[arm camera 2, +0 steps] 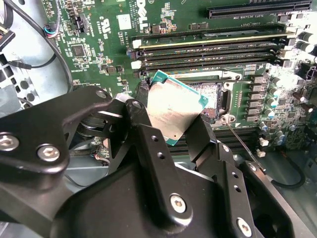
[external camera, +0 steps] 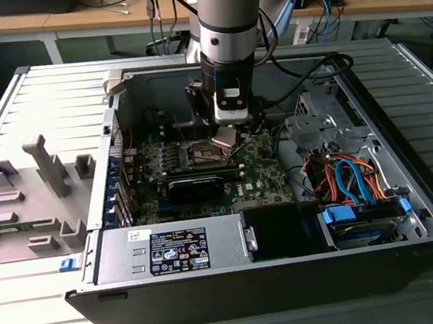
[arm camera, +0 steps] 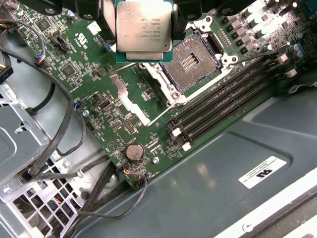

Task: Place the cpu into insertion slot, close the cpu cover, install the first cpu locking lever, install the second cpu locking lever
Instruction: 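Place the cpu into insertion slot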

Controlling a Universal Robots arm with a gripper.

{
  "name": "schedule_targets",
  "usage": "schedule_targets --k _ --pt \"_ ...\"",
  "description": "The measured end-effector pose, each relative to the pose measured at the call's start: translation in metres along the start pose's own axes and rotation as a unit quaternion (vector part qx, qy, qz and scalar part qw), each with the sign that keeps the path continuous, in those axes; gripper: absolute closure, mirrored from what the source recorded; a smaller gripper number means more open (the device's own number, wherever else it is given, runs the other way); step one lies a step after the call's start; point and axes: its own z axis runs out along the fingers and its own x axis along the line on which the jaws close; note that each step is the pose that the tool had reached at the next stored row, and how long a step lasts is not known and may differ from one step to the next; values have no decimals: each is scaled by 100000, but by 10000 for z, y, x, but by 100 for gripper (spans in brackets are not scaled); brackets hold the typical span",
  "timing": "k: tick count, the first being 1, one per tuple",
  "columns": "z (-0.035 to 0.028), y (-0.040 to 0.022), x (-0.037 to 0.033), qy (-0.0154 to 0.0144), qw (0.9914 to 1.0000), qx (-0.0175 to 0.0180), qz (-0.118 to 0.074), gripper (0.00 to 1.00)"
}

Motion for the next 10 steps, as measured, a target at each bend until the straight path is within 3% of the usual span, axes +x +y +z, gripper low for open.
schedule_targets --k 10 --pt "0 0 0 -20 99999 -8 431 45"
